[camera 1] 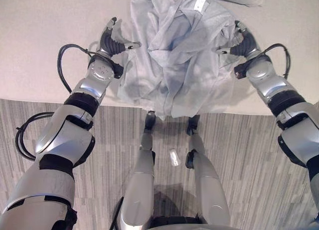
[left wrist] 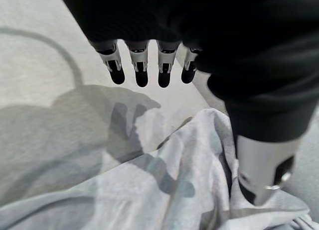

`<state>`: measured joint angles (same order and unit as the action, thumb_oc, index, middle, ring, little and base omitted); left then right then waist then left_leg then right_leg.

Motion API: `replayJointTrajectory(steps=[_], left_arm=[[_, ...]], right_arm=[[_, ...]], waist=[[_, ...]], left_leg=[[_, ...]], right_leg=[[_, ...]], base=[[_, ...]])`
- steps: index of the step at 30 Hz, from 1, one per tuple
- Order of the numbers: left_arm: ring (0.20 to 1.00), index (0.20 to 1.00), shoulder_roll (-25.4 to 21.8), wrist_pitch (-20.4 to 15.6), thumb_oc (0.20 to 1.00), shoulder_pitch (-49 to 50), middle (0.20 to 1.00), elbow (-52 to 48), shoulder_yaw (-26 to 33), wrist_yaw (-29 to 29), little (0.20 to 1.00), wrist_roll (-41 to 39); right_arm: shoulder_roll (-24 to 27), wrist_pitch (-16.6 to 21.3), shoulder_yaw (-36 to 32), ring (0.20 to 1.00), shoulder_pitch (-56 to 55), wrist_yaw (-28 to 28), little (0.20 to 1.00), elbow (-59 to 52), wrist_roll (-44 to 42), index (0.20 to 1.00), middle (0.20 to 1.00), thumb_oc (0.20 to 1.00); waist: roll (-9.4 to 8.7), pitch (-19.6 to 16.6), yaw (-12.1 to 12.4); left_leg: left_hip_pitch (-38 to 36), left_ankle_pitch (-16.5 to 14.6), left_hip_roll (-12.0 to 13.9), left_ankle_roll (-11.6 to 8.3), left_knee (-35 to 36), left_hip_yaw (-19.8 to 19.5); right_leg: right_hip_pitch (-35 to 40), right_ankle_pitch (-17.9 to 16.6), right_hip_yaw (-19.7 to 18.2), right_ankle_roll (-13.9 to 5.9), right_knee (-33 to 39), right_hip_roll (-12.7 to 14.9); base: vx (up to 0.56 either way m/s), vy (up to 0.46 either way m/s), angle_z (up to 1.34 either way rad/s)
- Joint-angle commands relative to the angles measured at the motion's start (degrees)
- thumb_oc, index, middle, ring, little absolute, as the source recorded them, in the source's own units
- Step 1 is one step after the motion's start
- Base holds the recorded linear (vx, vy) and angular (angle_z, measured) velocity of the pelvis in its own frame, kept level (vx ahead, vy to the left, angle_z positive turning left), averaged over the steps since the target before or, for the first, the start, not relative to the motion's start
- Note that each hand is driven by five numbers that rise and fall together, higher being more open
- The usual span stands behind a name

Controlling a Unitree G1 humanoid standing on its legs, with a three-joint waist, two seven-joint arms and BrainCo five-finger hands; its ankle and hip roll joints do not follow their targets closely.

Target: Hang the clothes on the sofa on the clothes rack.

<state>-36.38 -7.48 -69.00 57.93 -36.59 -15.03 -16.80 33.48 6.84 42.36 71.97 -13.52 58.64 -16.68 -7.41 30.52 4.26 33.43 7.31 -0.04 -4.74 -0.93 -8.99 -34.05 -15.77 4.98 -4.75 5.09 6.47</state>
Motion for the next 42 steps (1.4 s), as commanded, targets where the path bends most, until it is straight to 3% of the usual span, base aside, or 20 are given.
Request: replayJointTrajectory(steps=[1,11,28,42], left_arm=[[1.000,1.000,-0.25,-1.68,1.000,-2.16,1.000,-0.74,-0.56,-1.94,1.000,2.03],[1.000,1.000,1.26,-1.52,1.000,-4.73,1.000,0.02,-3.23,-3.27,1.000,3.30],[1.000,1.000,3.23,-0.59,1.000,-8.43,1.000,-2.41,-7.63,-6.06,1.000,7.96],[1.000,1.000,9.64,0.37,1.000,-11.00,1.000,-4.18,-10.18,-8.30,1.000,9.69]], right_arm=[[2.20,1.19,0.43,1.000,1.72,-2.39,1.000,2.62,1.27,1.000,1.000,1.000],[2.26,0.50,0.74,1.000,5.06,-4.75,1.000,4.79,0.94,1.000,1.000,1.000],[2.15,0.21,1.43,1.000,5.18,-6.80,1.000,3.91,2.27,1.000,1.000,1.000],[-0.10,-0.36,1.55,1.000,5.19,-8.41,1.000,3.07,2.53,1.000,1.000,1.000]], waist=[[2.43,-0.73,0.29],[1.59,-0.73,-0.85],[1.75,-0.73,-2.75],[2.12,-0.73,-4.13]], left_leg=[[-1.74,0.05,-1.26,1.47,5.09,-1.99],[0.61,0.45,-0.95,1.40,5.27,-2.49],[3.59,-0.35,-1.26,1.75,3.66,-2.43],[5.69,-0.70,-1.45,1.92,2.90,-2.07]], right_leg=[[0.37,1.87,-2.59,-7.37,-0.09,3.22],[-2.01,1.67,-2.45,-7.52,-0.09,2.82],[-4.81,1.62,-3.59,-7.19,-0.09,2.75],[-7.08,1.42,-4.30,-7.00,-0.09,2.65]], base=[[0.00,-0.018,0.05],[0.00,-0.005,0.02],[0.00,0.000,0.01],[0.00,-0.001,-0.01]])
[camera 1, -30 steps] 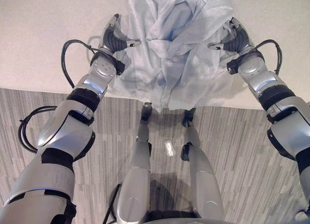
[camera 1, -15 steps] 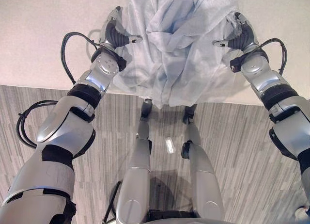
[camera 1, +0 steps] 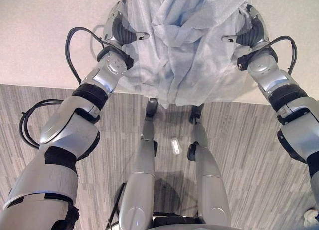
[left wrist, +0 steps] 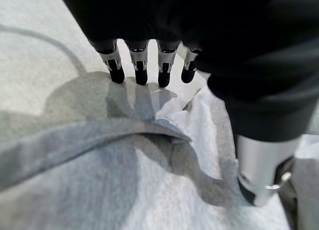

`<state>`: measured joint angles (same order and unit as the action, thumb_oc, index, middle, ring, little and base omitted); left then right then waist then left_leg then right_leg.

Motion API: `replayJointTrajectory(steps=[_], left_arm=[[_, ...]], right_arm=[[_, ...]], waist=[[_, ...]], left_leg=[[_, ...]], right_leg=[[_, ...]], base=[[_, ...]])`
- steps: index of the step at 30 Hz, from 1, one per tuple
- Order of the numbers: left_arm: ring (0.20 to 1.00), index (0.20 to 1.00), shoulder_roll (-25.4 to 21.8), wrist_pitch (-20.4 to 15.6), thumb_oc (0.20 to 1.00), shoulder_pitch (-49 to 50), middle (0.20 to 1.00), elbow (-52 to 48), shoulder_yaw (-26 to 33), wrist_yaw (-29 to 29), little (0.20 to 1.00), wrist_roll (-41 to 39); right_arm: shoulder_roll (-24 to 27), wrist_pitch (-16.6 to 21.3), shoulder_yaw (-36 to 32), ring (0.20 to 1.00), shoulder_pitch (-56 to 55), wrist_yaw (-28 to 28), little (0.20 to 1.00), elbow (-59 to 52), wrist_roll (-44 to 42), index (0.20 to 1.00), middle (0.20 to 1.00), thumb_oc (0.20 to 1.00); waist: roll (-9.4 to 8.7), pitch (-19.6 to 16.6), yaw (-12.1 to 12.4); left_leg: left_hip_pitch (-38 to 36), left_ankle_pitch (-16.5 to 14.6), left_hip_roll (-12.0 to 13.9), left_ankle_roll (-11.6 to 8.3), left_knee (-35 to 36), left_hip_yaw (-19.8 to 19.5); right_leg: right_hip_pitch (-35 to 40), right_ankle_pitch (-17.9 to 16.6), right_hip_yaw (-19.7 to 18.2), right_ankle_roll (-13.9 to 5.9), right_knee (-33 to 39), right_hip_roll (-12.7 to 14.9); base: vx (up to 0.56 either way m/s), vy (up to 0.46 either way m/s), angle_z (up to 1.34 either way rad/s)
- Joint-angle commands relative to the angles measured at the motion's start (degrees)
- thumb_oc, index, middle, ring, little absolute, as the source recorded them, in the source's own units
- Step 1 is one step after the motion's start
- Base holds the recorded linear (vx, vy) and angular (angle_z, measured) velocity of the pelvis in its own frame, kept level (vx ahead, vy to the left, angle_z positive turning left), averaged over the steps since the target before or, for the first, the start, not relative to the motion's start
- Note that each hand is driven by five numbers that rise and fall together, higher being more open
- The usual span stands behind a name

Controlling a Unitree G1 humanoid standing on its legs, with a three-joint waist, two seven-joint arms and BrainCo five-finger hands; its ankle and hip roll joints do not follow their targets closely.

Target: Hang the clothes on the sofa on the clothes rack.

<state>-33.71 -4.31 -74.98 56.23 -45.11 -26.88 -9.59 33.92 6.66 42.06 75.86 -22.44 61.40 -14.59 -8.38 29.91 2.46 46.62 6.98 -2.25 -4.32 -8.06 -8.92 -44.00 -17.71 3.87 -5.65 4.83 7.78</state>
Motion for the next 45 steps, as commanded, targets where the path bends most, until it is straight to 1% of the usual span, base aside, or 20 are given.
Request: replayJointTrajectory(steps=[1,6,13,17,25,27,29,30,31,32,33,34,35,37,42,44,45], left_arm=[[1.000,1.000,7.35,-2.87,1.000,-5.03,1.000,-2.71,-1.51,3.46,1.000,2.10],[1.000,1.000,8.69,-2.74,1.000,-5.01,1.000,-3.42,-1.63,2.91,1.000,2.23],[1.000,1.000,12.42,-2.33,1.000,-3.06,1.000,-4.50,-1.64,2.07,1.000,2.99],[1.000,1.000,14.44,-1.19,1.000,-2.18,1.000,-3.95,-3.36,1.94,1.000,6.16],[1.000,1.000,15.06,0.06,1.000,-2.18,1.000,-0.89,-4.84,2.19,1.000,8.48],[1.000,1.000,15.03,0.37,1.000,-2.27,1.000,0.13,-5.27,2.20,1.000,9.04],[1.000,1.000,15.54,0.70,1.000,-2.70,1.000,1.93,-5.95,1.82,1.000,9.38],[0.937,0.937,15.84,0.84,0.937,-2.91,0.937,2.64,-6.25,1.75,0.937,9.51],[0.586,0.586,16.11,0.97,0.586,-3.07,0.586,3.02,-6.43,1.63,0.586,9.63],[0.347,0.347,16.36,1.09,0.347,-3.26,0.347,3.41,-6.62,1.60,0.347,9.89],[0.200,0.200,16.68,1.19,0.200,-3.31,0.200,3.79,-6.89,1.70,0.200,9.99],[0.200,0.200,17.03,1.35,0.200,-3.19,0.200,4.16,-7.19,1.91,0.200,10.10],[0.200,0.200,17.04,1.34,0.200,-3.20,0.200,4.18,-7.19,1.91,0.200,10.10],[0.200,0.200,17.62,1.54,0.200,-2.99,0.200,4.74,-7.33,2.04,0.200,10.47],[0.200,0.200,17.34,1.72,0.200,-2.70,0.200,4.64,-7.13,1.70,0.200,10.45],[0.200,0.200,16.55,1.72,0.200,-2.44,0.200,4.15,-7.00,1.49,0.200,10.19],[0.200,0.200,15.43,1.88,0.200,-2.03,0.200,3.37,-6.37,1.08,0.200,9.82]], right_arm=[[-0.63,-0.32,1.83,1.000,1.34,0.36,1.000,0.42,0.45,1.000,1.000,1.000],[-1.08,-0.63,1.62,1.000,0.90,0.06,1.000,0.70,0.51,1.000,1.000,1.000],[-1.64,-1.48,1.11,1.000,-0.73,-0.93,1.000,2.67,1.89,1.000,1.000,1.000],[-2.16,-1.67,0.93,1.000,-1.29,-1.35,1.000,3.69,2.23,1.000,1.000,1.000],[-3.32,-1.99,1.25,1.000,-0.75,-1.97,1.000,2.77,2.14,1.000,1.000,1.000],[-3.61,-2.57,1.53,1.000,-0.16,-2.03,1.000,4.12,2.32,1.000,1.000,1.000],[-4.87,-4.02,2.39,1.000,1.10,-2.36,1.000,7.61,3.41,1.000,1.000,1.000],[-5.60,-4.80,2.88,1.000,1.49,-2.23,1.000,9.44,4.09,1.000,1.000,1.000],[-6.24,-5.26,3.32,1.000,1.81,-2.25,1.000,10.69,4.61,1.000,1.000,1.000],[-6.84,-5.59,3.39,0.843,2.03,-2.15,0.843,11.94,4.80,0.843,0.843,0.843],[-7.25,-5.84,3.50,0.511,2.11,-1.99,0.511,12.94,4.88,0.511,0.511,0.511],[-7.72,-6.12,3.67,0.241,2.15,-1.93,0.241,13.87,4.93,0.241,0.241,0.241],[-7.74,-6.11,3.68,0.200,2.17,-1.93,0.200,13.91,4.92,0.200,0.200,0.200],[-8.41,-6.19,3.37,0.200,1.70,-1.69,0.200,14.96,4.40,0.200,0.200,0.200],[-7.90,-5.64,3.05,0.200,1.05,-2.13,0.200,13.27,3.12,0.200,0.200,0.200],[-7.42,-5.36,2.83,0.200,0.47,-2.49,0.200,11.27,2.66,0.200,0.200,0.200],[-6.65,-5.00,2.28,0.200,-0.31,-3.29,0.200,7.30,2.53,0.200,0.200,0.200]], waist=[[3.15,-0.12,-2.38],[3.40,-0.12,-2.56],[3.82,-0.12,-2.74],[4.03,-0.12,-2.89],[3.92,-0.12,-3.37],[3.85,-0.12,-3.46],[3.65,-0.12,-3.75],[3.57,-0.12,-3.86],[3.54,-0.12,-3.95],[3.51,-0.12,-4.05],[3.50,-0.12,-4.06],[3.50,-0.12,-4.12],[3.50,-0.12,-4.12],[3.46,-0.12,-4.21],[3.04,-0.12,-4.64],[2.82,-0.12,-4.96],[2.73,-0.12,-5.02]], left_leg=[[-7.42,-0.39,0.70,1.54,10.04,-2.23],[-7.40,-0.50,0.64,1.59,10.01,-2.13],[-7.31,-0.83,0.57,1.72,9.78,-1.99],[-7.16,-0.94,0.54,1.77,9.89,-1.85],[-6.64,-0.86,0.67,1.74,9.89,-1.67],[-6.46,-0.78,0.78,1.71,9.99,-1.60],[-5.99,-0.71,0.89,1.65,10.01,-1.50],[-5.77,-0.69,0.91,1.62,10.00,-1.51],[-5.61,-0.69,0.90,1.62,9.98,-1.52],[-5.52,-0.69,0.88,1.63,9.95,-1.53],[-5.45,-0.67,0.87,1.64,9.91,-1.53],[-5.37,-0.66,0.89,1.65,9.91,-1.55],[-5.37,-0.66,0.90,1.64,9.91,-1.55],[-5.20,-0.65,0.89,1.68,9.99,-1.51],[-5.26,-0.82,0.91,1.78,9.88,-1.48],[-5.51,-0.89,0.97,1.82,9.89,-1.33],[-6.38,-1.23,1.28,1.79,10.08,-1.12]], right_leg=[[2.74,3.37,-3.28,-6.06,0.17,1.31],[2.62,3.46,-3.39,-5.89,0.17,1.25],[2.46,3.60,-3.52,-5.69,0.17,1.24],[2.14,3.61,-3.68,-5.66,0.17,1.20],[1.25,3.36,-4.05,-5.51,0.17,1.06],[0.98,3.29,-4.02,-5.46,0.17,1.01],[0.59,3.27,-3.83,-5.42,0.15,0.98],[0.45,3.26,-3.75,-5.41,0.15,0.98],[0.36,3.25,-3.76,-5.38,0.14,0.97],[0.29,3.23,-3.78,-5.34,0.14,0.94],[0.23,3.22,-3.77,-5.34,0.13,0.93],[0.12,3.23,-3.77,-5.31,0.12,0.93],[0.12,3.23,-3.77,-5.30,0.12,0.93],[-0.11,3.22,-3.73,-5.26,0.12,0.86],[-0.17,3.22,-4.00,-5.17,0.08,0.68],[-0.10,3.19,-4.17,-5.15,0.07,0.62],[0.41,3.38,-4.35,-5.07,0.11,0.38]], base=[[0.00,0.000,0.00],[0.00,0.000,0.00],[0.00,0.000,0.00],[0.00,0.000,0.00],[0.00,0.000,0.00],[0.00,0.000,0.00],[0.00,0.000,0.00],[0.00,0.000,0.00],[0.00,0.000,0.00],[0.00,0.000,0.00],[0.00,0.000,0.00],[0.00,0.000,0.00],[0.00,0.006,-0.04],[0.00,0.007,-0.07],[0.00,0.001,-0.01],[0.00,0.000,0.00],[0.00,0.000,0.00]])
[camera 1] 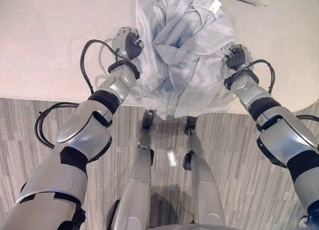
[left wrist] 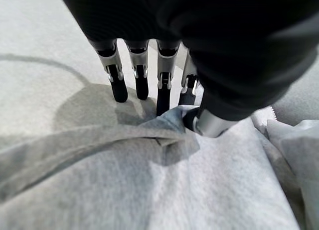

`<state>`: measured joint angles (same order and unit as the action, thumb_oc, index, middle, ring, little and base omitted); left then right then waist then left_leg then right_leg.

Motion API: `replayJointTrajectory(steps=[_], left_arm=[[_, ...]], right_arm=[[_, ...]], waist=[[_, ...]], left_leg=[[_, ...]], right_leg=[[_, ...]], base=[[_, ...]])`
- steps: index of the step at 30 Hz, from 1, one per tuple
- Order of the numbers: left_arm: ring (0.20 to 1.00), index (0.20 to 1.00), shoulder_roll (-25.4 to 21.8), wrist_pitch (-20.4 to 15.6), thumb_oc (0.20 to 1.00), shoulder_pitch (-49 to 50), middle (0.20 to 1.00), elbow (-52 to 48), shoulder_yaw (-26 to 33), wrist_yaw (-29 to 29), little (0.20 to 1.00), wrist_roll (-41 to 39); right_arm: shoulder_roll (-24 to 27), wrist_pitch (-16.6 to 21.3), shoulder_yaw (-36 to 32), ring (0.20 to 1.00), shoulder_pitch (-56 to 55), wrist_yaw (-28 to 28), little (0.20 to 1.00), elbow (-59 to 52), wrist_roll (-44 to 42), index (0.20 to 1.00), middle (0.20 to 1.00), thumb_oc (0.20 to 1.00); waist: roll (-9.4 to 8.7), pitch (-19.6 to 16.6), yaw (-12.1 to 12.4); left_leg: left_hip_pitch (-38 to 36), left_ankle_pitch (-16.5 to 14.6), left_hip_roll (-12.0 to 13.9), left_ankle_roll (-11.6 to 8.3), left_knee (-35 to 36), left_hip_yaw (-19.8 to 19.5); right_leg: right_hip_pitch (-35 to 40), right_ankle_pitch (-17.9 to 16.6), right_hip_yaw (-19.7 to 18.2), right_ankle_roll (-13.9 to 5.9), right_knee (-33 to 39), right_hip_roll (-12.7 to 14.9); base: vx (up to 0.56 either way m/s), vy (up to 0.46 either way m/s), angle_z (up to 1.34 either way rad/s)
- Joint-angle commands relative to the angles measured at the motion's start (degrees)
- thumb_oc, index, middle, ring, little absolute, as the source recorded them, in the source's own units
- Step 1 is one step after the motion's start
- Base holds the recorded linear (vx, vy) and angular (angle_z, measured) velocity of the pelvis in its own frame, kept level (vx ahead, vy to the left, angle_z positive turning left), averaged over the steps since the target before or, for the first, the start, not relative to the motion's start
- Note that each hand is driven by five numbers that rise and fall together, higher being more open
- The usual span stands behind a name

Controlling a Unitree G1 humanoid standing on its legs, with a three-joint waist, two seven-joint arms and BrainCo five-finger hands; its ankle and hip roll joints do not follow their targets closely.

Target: Hang the clothes on the sofa on the clothes rack.

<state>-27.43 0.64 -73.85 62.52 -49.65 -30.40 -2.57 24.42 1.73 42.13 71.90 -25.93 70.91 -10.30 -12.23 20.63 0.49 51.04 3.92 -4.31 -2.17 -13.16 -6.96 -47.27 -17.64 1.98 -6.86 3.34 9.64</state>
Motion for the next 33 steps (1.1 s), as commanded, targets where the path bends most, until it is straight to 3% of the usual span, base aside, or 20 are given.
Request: replayJointTrajectory(steps=[1,7,10,13,20,24,25,26,32,33], left_arm=[[0.200,0.200,8.50,-3.04,0.200,-3.22,0.200,-3.51,-1.45,4.39,0.200,2.58],[0.200,0.200,6.06,-3.25,0.200,-2.14,0.200,-7.65,1.24,3.05,0.200,1.35],[0.200,0.200,4.96,-3.78,0.200,-1.21,0.200,-10.81,3.44,2.16,0.200,1.35],[0.200,0.200,1.97,-5.32,0.200,1.95,0.200,-16.28,7.44,0.63,0.200,1.13],[0.200,0.200,-5.32,-6.74,0.200,11.34,0.200,-27.11,16.09,-0.55,0.200,-0.29],[0.200,0.200,-9.89,-7.82,0.200,22.72,0.200,-35.75,25.39,-0.12,0.200,0.11],[0.200,0.200,-9.93,-7.72,0.200,22.98,0.200,-36.00,25.51,-0.09,0.200,0.17],[0.200,0.200,-11.09,-8.32,0.200,27.11,0.200,-39.13,29.04,0.47,0.200,0.07],[0.200,0.200,-11.76,-8.64,0.200,38.76,0.200,-46.58,37.57,2.42,0.200,1.24],[0.200,0.200,-11.91,-8.55,0.200,41.29,0.200,-47.61,39.75,2.95,0.200,1.86]], right_arm=[[3.36,0.12,1.81,0.200,3.50,-0.18,0.200,-4.41,-1.74,0.200,0.200,0.200],[6.73,2.94,-3.31,0.200,-1.31,-3.77,0.200,-19.65,-1.89,0.200,0.200,0.200],[9.03,4.02,-6.13,0.200,-4.29,-5.93,0.200,-26.78,2.55,0.200,0.200,0.200],[12.47,4.99,-10.19,0.200,-7.93,-8.43,0.200,-34.08,7.92,0.200,0.200,0.200],[17.46,4.66,-15.27,0.200,-14.40,-7.22,0.200,-45.20,14.52,0.200,0.200,0.200],[21.09,4.65,-20.38,0.200,-22.30,-4.36,0.200,-51.89,18.45,0.200,0.200,0.200],[21.08,4.58,-20.45,0.200,-22.50,-4.31,0.200,-52.09,18.50,0.200,0.200,0.200],[22.66,4.56,-22.56,0.200,-25.17,-3.12,0.200,-54.44,19.18,0.200,0.200,0.200],[24.12,4.61,-28.41,0.200,-33.56,0.33,0.200,-59.57,21.28,0.200,0.200,0.200],[24.11,4.61,-30.45,0.200,-35.82,1.26,0.200,-60.22,21.67,0.200,0.200,0.200]], waist=[[6.49,9.16,-3.33],[6.68,9.16,-3.44],[7.13,9.16,-3.12],[7.81,9.16,-2.02],[8.21,8.91,-0.72],[8.68,4.49,0.49],[8.61,4.46,0.39],[8.72,2.12,0.80],[8.86,-3.50,1.51],[9.04,-5.90,1.81]], left_leg=[[-10.62,2.03,3.11,-0.32,15.17,-3.14],[-11.92,1.58,3.29,-0.27,15.06,-2.95],[-12.87,1.31,3.23,-0.25,14.82,-3.06],[-17.18,0.21,3.28,-0.34,15.06,-2.71],[-26.47,-0.75,3.60,-0.92,16.13,-2.12],[-33.32,-1.80,4.22,-1.47,18.00,-1.74],[-33.27,-1.50,4.09,-1.45,18.06,-1.78],[-35.14,-1.88,4.07,-1.57,18.16,-1.56],[-40.14,-3.11,4.53,-1.71,18.16,-1.55],[-41.58,-3.40,4.70,-1.76,18.16,-1.56]], right_leg=[[3.48,3.17,-2.56,-3.91,1.58,-1.35],[4.56,3.52,-2.79,-3.91,1.47,-1.34],[5.69,3.96,-2.63,-3.93,1.26,-1.18],[9.81,5.07,-2.26,-3.97,0.68,-1.33],[18.55,6.31,-1.42,-3.98,-0.14,-0.76],[25.62,7.58,-0.03,-3.97,0.64,-0.49],[25.60,7.34,-0.03,-4.00,0.73,-0.36],[27.71,7.70,0.63,-3.98,0.91,-0.19],[33.67,9.49,2.38,-3.95,1.06,-0.20],[35.55,10.16,2.98,-3.90,0.96,-0.18]], base=[[0.00,0.000,0.00],[-0.01,-0.002,-0.02],[-0.01,-0.018,-0.07],[0.00,-0.058,-0.02],[0.01,-0.065,-0.06],[0.09,-0.081,-0.02],[0.12,-0.060,0.05],[0.10,-0.055,0.13],[0.12,-0.058,0.07],[0.09,-0.037,0.02]])
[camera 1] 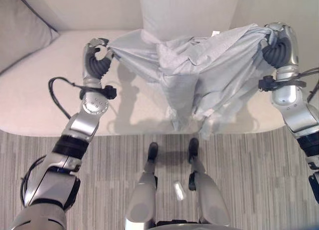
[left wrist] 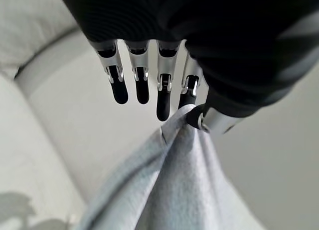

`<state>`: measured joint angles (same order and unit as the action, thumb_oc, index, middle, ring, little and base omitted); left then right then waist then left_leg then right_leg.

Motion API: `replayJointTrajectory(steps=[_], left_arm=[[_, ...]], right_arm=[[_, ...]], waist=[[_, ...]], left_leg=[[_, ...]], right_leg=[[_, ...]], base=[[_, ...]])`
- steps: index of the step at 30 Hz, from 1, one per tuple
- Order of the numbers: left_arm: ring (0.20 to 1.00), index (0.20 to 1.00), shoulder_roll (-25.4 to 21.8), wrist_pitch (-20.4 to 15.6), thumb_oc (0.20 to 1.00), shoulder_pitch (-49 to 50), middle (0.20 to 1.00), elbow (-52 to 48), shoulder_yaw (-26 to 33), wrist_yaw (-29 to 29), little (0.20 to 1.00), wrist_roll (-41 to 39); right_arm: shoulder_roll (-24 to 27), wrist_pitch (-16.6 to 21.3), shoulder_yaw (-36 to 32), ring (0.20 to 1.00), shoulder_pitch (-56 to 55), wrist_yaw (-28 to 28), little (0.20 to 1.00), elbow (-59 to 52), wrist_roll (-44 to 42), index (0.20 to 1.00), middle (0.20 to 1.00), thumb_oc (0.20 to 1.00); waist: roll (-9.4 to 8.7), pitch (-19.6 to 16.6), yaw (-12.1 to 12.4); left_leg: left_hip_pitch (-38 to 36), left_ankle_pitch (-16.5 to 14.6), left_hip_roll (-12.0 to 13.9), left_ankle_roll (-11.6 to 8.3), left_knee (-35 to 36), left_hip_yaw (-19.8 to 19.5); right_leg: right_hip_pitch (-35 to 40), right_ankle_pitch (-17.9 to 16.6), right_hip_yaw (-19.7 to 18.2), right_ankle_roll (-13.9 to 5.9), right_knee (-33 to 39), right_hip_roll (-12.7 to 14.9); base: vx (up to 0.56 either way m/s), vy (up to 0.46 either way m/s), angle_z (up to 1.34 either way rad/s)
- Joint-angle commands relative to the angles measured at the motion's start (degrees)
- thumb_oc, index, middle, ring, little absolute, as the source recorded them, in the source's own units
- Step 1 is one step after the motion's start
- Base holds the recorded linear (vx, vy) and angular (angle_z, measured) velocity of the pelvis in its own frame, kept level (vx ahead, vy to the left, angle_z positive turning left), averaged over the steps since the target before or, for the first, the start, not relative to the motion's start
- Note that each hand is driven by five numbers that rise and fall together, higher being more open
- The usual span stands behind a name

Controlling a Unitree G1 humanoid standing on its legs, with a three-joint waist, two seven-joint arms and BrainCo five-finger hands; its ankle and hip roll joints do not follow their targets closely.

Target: Hang the clothes on the sofa on the clothes rack.

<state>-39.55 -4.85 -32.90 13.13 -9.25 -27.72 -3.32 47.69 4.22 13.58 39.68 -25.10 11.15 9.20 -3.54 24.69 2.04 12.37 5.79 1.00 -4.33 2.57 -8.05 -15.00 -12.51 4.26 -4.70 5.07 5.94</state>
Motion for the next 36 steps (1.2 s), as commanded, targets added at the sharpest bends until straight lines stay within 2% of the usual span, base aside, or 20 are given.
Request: replayJointTrajectory(steps=[1,8,15,23,28,29,31,32,33,35,36], left_arm=[[0.200,0.200,0.21,-2.96,0.200,0.67,0.200,1.53,-0.58,0.33,0.200,2.65],[0.200,0.200,-0.03,-2.55,0.200,11.56,0.200,-4.52,8.87,2.93,0.200,5.36],[0.200,0.200,-2.25,-1.80,0.200,14.49,0.200,-4.23,12.45,2.72,0.200,6.15],[0.200,0.200,-5.13,-1.29,0.200,14.15,0.200,-1.77,13.70,2.27,0.200,5.69],[0.200,0.200,-5.53,-1.13,0.200,14.23,0.200,-1.46,14.18,2.00,0.200,5.26],[0.200,0.200,-5.32,-1.35,0.200,13.27,0.200,-1.90,13.82,1.93,0.200,5.16],[0.200,0.200,-5.34,-1.59,0.200,12.04,0.200,-1.55,12.99,1.57,0.200,4.94],[0.200,0.200,-5.41,-1.78,0.200,11.53,0.200,-1.36,12.69,1.26,0.200,4.75],[0.200,0.200,-5.45,-1.82,0.200,11.43,0.200,-1.26,12.66,1.22,0.200,4.73],[0.200,0.200,-5.92,-2.22,0.200,10.62,0.200,-1.06,12.64,0.72,0.200,4.11],[0.200,0.200,-6.34,-2.26,0.200,10.80,0.200,-0.65,13.03,0.42,0.200,3.87]], right_arm=[[0.81,2.05,-2.06,0.200,-3.97,0.53,0.200,-0.73,2.20,0.200,0.200,0.200],[1.82,1.88,-10.36,0.200,-11.43,2.95,0.200,-6.48,4.97,0.200,0.200,0.200],[4.62,1.62,-13.03,0.200,-12.09,3.15,0.200,-7.89,5.43,0.200,0.200,0.200],[6.47,1.96,-13.17,0.200,-10.17,2.86,0.200,-7.84,3.68,0.200,0.200,0.200],[6.84,2.12,-12.57,0.200,-9.29,2.36,0.200,-7.53,2.77,0.200,0.200,0.200],[7.17,2.27,-12.91,0.200,-8.84,1.53,0.200,-7.45,2.43,0.200,0.200,0.200],[7.46,2.24,-12.97,0.200,-8.15,1.04,0.200,-7.54,2.21,0.200,0.200,0.200],[7.55,2.09,-12.89,0.200,-7.70,0.70,0.200,-7.68,2.28,0.200,0.200,0.200],[7.53,2.06,-12.85,0.200,-7.60,0.67,0.200,-7.66,2.29,0.200,0.200,0.200],[7.50,1.78,-12.33,0.200,-7.02,-0.09,0.200,-8.17,2.69,0.200,0.200,0.200],[7.12,1.45,-12.10,0.200,-6.82,-0.26,0.200,-8.39,3.02,0.200,0.200,0.200]], waist=[[0.38,-10.01,0.20],[0.70,-18.21,1.83],[0.48,-23.14,2.89],[0.73,-25.07,4.07],[0.90,-24.27,4.75],[0.65,-22.78,5.00],[0.36,-21.92,4.72],[0.15,-21.71,4.36],[0.15,-21.70,4.39],[-0.27,-21.57,4.03],[-0.14,-21.62,4.65]], left_leg=[[-3.06,-5.34,-0.59,0.39,2.43,-0.55],[-8.27,-6.55,0.49,-0.17,2.43,-0.23],[-10.82,-6.80,1.67,-0.96,2.43,-0.79],[-11.28,-5.06,3.20,-2.54,2.43,-3.96],[-11.22,-4.05,3.73,-2.63,2.43,-5.80],[-9.75,-3.20,4.45,-3.68,0.94,-5.81],[-7.99,-3.00,5.96,-4.42,-0.34,-5.73],[-7.37,-2.38,7.54,-4.76,-0.34,-4.95],[-7.42,-2.33,7.61,-4.81,-0.20,-4.89],[-7.07,-1.33,11.10,-4.87,0.23,-3.38],[-7.37,-1.08,12.13,-4.97,0.34,-3.98]], right_leg=[[3.50,5.08,0.80,-6.05,-0.70,3.49],[9.57,7.16,3.19,-5.69,-0.07,2.94],[13.65,9.37,4.59,-4.86,-0.33,1.91],[17.06,12.27,6.56,-3.30,-1.39,-0.09],[17.87,13.56,8.39,-2.62,-2.67,-0.45],[18.54,14.08,9.65,-2.54,-3.38,0.13],[18.97,14.04,10.78,-3.17,-3.87,1.13],[19.05,14.01,11.05,-3.68,-4.07,1.90],[18.98,14.05,11.00,-3.69,-4.13,1.86],[18.72,13.93,10.27,-4.65,-4.42,3.45],[18.63,13.99,9.20,-5.10,-4.55,3.86]], base=[[0.11,-0.049,0.14],[0.09,-0.069,0.11],[0.04,-0.093,0.06],[0.00,-0.098,0.19],[-0.02,-0.014,0.36],[-0.07,0.094,0.21],[-0.05,0.183,0.42],[-0.01,0.166,0.50],[0.00,0.204,0.53],[0.04,0.295,0.50],[0.10,0.373,0.19]])
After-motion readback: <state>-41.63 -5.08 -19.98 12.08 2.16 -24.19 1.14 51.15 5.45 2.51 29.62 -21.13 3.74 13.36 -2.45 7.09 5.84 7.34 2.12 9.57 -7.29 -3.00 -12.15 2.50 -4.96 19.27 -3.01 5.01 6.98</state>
